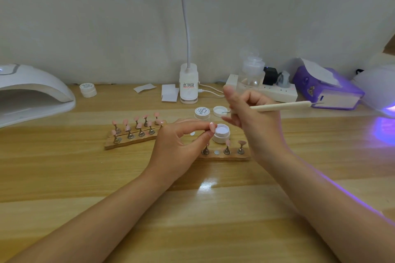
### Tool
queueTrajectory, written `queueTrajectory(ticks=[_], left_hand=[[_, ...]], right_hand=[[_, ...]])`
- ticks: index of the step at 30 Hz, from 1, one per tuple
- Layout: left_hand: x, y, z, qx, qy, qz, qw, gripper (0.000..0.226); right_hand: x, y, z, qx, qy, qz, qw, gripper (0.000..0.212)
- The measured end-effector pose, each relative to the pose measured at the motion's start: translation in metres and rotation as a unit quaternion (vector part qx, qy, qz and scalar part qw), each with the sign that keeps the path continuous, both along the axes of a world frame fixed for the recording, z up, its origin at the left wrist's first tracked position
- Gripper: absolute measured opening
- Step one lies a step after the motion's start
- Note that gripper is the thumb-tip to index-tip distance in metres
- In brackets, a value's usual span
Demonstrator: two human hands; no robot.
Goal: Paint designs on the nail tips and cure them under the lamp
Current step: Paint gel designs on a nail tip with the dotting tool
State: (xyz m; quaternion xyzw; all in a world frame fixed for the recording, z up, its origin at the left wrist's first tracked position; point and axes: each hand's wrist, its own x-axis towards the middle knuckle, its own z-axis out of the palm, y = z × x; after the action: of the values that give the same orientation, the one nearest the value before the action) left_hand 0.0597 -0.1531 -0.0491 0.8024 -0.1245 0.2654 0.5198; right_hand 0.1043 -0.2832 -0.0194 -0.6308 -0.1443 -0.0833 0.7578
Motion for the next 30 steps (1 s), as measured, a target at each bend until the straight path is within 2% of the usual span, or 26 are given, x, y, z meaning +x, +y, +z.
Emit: queueTrajectory(ticks=[6,12,16,30], left_hand=[[0.0001,-0.0011,-0.0002,0.042,-0.031,0.001,0.999,0.013],[0.0017,0.0008,-0.0029,0.033,-0.038,-0.015,0.999,0.017],[0.0015,0.0007,-0.0035,0.036,-0.034,-0.015,0.999,0.018],[0.0,-0.0005,-0.0014,0.023,-0.024,-0.018,0.999,0.021]], right_hand=[[-0.0057,0.0078,-0.0027,-0.004,-0.025,-0.008,1.0,0.04],[-0.0051,0.0082,-0.0048,-0.045,-0.03,-0.035,0.998,0.043],[-0.0065,0.0085,-0.0052,-0.05,-0.024,-0.031,0.998,0.036],[-0.0081,0.0086,-0.004,-0.061,-0.031,-0.026,0.997,0.037]])
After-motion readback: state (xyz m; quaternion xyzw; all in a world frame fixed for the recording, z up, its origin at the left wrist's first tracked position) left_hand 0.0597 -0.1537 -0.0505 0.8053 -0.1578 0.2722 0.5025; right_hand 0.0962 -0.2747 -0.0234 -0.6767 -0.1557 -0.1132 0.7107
